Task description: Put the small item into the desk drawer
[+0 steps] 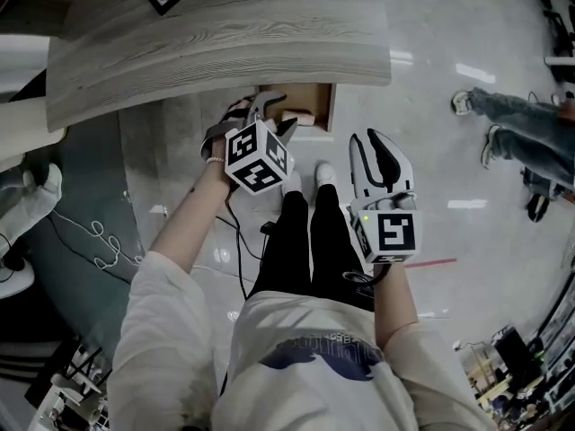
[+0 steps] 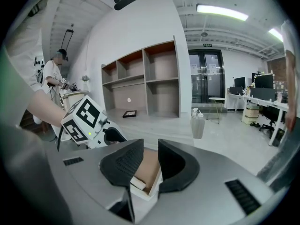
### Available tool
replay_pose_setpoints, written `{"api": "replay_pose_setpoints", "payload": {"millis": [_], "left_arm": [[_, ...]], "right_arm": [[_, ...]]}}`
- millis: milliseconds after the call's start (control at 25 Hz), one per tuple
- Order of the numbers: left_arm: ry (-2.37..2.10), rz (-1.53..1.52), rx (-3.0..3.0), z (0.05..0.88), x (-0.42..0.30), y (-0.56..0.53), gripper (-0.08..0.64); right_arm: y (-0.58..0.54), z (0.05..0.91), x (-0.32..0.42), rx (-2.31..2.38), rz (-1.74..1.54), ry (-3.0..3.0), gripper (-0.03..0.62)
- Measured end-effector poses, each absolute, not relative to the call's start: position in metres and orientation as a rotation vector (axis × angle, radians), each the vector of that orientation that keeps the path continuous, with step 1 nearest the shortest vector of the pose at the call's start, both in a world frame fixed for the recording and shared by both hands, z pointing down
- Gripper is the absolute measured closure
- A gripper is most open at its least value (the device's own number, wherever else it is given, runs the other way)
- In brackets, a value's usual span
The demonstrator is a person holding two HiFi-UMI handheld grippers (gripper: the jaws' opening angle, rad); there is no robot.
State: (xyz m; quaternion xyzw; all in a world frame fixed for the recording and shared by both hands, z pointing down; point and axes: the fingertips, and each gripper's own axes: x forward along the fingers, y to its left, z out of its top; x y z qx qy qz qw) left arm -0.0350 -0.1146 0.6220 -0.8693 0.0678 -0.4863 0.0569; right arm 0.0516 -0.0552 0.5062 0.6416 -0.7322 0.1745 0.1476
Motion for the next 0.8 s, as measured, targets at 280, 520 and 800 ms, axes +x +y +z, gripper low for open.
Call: {"api": "replay_pose_setpoints", "payload": {"millis": [280,520,800], "left_arm": [[0.592,-1.191,-2.839,0.517,-0.052,-0.116,0.368],[0.955,-0.906,-2.961,0.429,-0.077,-0.107,0.368],[1.325,-0.629,-2.946,0.346,-0.109,-0.097,0.368]], "right_arm": [[-0.064,0.445,0.047,1.848,0.391,-2.149,0.500],[-0.065,0.388,0.038,1.834,0.310,-2.207,0.500],[-0.069,0.330,0.028,1.801,0.189,-2.287,0.500]]}}
